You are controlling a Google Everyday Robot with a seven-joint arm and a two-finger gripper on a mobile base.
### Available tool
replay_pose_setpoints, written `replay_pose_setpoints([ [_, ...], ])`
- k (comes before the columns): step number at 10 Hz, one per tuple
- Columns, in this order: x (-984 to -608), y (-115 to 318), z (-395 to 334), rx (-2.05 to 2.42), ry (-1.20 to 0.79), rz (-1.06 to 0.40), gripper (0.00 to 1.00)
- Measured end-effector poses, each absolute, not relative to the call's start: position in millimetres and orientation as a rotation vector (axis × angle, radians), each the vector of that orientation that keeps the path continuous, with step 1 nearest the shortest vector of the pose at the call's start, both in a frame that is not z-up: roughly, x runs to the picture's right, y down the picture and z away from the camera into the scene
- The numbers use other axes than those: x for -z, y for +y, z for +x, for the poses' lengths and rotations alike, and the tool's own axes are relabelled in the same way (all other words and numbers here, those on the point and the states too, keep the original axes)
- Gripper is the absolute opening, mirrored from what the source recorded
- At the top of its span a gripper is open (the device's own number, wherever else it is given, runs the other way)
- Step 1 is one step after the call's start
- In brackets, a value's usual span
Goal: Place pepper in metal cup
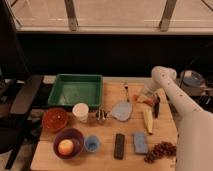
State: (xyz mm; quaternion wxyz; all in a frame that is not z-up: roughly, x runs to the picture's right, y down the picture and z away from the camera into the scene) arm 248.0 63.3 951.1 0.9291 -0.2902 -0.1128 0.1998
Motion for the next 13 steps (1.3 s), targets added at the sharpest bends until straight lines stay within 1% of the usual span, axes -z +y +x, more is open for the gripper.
replay_pose_setpoints([
  [2, -931, 48, 244, -0.416, -0.291, -0.577, 0.00],
  [5, -888, 28, 218, -0.408, -0.454, -0.552, 0.00],
  [8, -854, 38, 170, -0.369, -0.624, -0.582, 0.00],
  [10, -824, 59, 134, -0.279, -0.728, -0.623, 0.00],
  [13, -817, 64, 126, -0.255, -0.749, -0.631, 0.00],
])
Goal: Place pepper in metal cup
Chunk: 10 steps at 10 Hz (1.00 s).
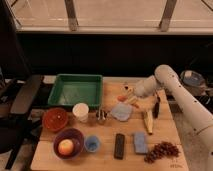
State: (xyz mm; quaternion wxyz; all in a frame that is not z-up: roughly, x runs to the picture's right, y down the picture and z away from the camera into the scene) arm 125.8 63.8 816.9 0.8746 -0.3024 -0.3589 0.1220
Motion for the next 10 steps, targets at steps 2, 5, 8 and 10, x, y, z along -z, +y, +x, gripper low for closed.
replay_pose_setpoints([
  [2, -817, 63, 127, -0.260, -0.754, -0.630, 0.00],
  [5, -810, 69, 111, -0.202, -0.797, -0.645, 0.00],
  [8, -784, 72, 60, -0.114, -0.900, -0.641, 0.00],
  [10, -758, 71, 31, -0.058, -0.981, -0.633, 0.00],
])
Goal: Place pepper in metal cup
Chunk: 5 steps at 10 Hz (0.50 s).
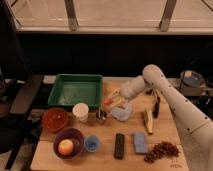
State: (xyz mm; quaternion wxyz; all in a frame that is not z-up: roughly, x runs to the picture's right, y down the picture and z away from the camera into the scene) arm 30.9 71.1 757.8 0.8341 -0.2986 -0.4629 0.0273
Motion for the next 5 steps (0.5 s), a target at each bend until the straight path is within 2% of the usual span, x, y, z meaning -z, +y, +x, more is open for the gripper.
replay_pose_setpoints([
  [5, -709, 66, -24, 0.011, -1.168, -0.632, 0.00],
])
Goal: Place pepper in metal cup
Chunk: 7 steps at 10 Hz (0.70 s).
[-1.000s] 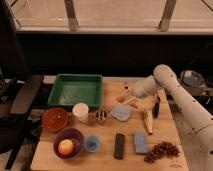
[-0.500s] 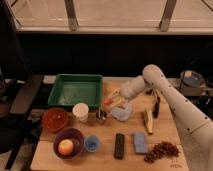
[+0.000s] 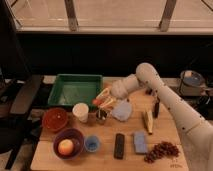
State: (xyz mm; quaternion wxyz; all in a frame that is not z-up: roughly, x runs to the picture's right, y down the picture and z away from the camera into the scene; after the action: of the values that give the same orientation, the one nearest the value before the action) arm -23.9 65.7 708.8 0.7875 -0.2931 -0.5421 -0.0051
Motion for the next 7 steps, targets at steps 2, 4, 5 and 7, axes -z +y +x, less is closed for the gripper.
replay_pose_setpoints([
  [2, -701, 72, -47, 0.027, -1.217, -0.648, 0.00],
  [4, -703, 78, -54, 0.018, -1.235, -0.654, 0.00],
  [5, -705, 81, -59, 0.013, -1.242, -0.655, 0.00],
  [7, -711, 85, -65, 0.009, -1.245, -0.636, 0.00],
])
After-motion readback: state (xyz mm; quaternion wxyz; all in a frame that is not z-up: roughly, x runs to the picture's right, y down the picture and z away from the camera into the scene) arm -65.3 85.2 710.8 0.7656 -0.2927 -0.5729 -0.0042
